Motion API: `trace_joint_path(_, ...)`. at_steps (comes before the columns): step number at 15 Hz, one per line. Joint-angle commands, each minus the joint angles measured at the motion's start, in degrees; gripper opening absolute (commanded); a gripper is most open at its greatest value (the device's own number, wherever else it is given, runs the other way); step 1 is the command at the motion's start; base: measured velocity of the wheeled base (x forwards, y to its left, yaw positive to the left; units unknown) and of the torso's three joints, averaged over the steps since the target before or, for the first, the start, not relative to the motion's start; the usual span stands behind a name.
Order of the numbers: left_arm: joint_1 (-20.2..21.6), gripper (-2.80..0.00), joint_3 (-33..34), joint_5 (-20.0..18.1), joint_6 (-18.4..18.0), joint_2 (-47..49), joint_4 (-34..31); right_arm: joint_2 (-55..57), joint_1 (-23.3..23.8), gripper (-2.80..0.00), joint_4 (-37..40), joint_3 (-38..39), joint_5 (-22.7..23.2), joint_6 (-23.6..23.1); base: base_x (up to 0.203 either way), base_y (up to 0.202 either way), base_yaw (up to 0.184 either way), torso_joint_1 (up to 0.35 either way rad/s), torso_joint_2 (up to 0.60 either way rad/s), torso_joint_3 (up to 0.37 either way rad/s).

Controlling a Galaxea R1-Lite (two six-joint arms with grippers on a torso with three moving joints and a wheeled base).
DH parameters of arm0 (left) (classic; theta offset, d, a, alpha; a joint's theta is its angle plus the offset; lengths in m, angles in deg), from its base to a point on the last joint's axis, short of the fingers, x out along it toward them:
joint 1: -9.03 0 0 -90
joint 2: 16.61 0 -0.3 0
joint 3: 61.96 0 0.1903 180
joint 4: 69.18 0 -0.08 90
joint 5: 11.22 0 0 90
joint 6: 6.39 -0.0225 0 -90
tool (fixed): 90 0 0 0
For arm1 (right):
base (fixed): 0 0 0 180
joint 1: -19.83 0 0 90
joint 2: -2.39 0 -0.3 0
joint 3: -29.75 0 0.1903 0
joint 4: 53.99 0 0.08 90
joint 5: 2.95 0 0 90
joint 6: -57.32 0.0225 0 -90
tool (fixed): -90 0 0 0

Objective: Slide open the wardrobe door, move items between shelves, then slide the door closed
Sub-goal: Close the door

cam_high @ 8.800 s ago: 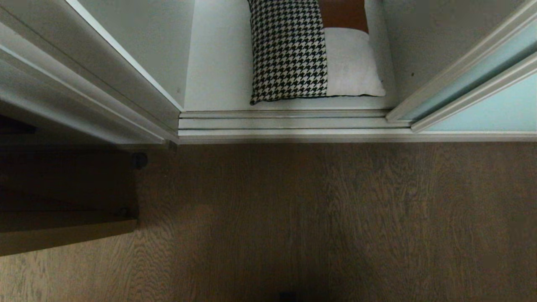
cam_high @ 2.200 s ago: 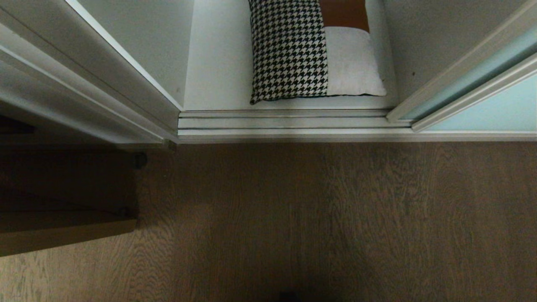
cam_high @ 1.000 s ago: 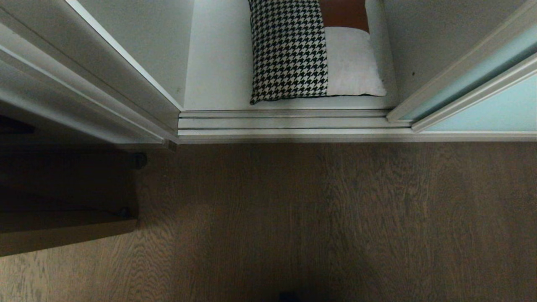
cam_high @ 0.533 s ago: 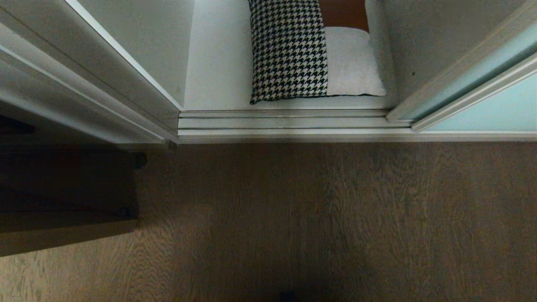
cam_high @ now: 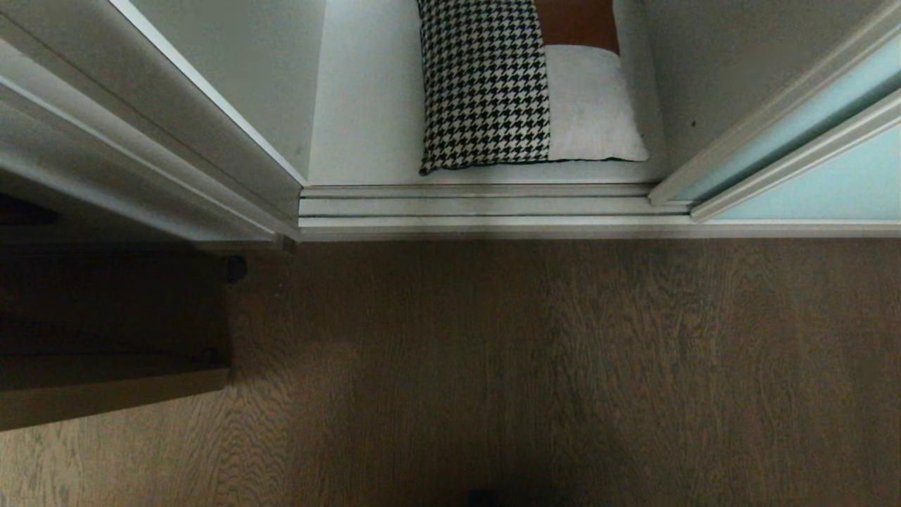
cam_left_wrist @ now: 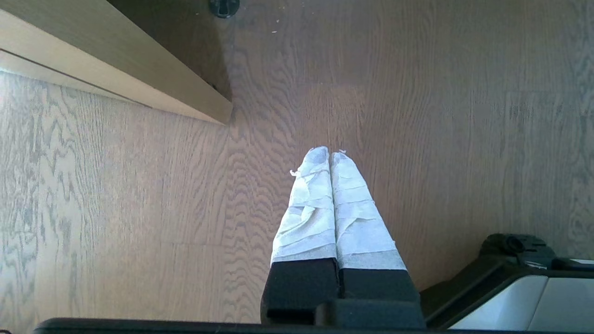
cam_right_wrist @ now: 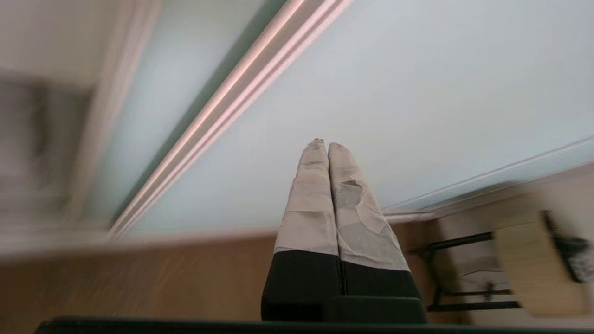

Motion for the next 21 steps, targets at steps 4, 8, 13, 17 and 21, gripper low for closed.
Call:
trace_joint_path(4, 0.0, -2.80, 0.0, 0.0, 0.0, 0.1, 0.0, 6.0, 2.3, -2.80, -7.9, 0.1, -7.8, 0.1, 0.000, 0.000, 0.000, 0.000, 0.00, 0.000)
trace_joint_path(8, 0.0, -2.80, 0.0, 0.0, 0.0, 0.1, 0.0, 8.6, 3.9, -2.80, -14.4, 0.2, -14.0, 0.3, 0.000, 0.000, 0.000, 0.000, 0.00, 0.000)
trace_joint_path(13, 0.0, -2.80, 0.0, 0.0, 0.0, 0.1, 0.0, 12.5, 8.8, -2.80, -16.8, 0.6, -14.5, 6.7, 0.000, 0.000, 0.000, 0.000, 0.00, 0.000)
trace_joint_path(17, 0.0, -2.80, 0.0, 0.0, 0.0, 0.1, 0.0, 14.0, 11.1, -2.80, -16.9, 2.5, -14.3, 11.1, 0.000, 0.000, 0.000, 0.000, 0.00, 0.000)
trace_joint_path(21, 0.0, -2.80, 0.0, 0.0, 0.0, 0.1, 0.0, 15.3, 11.4, -2.80, -16.9, 2.9, -13.4, 14.8, 0.000, 0.000, 0.000, 0.000, 0.00, 0.000)
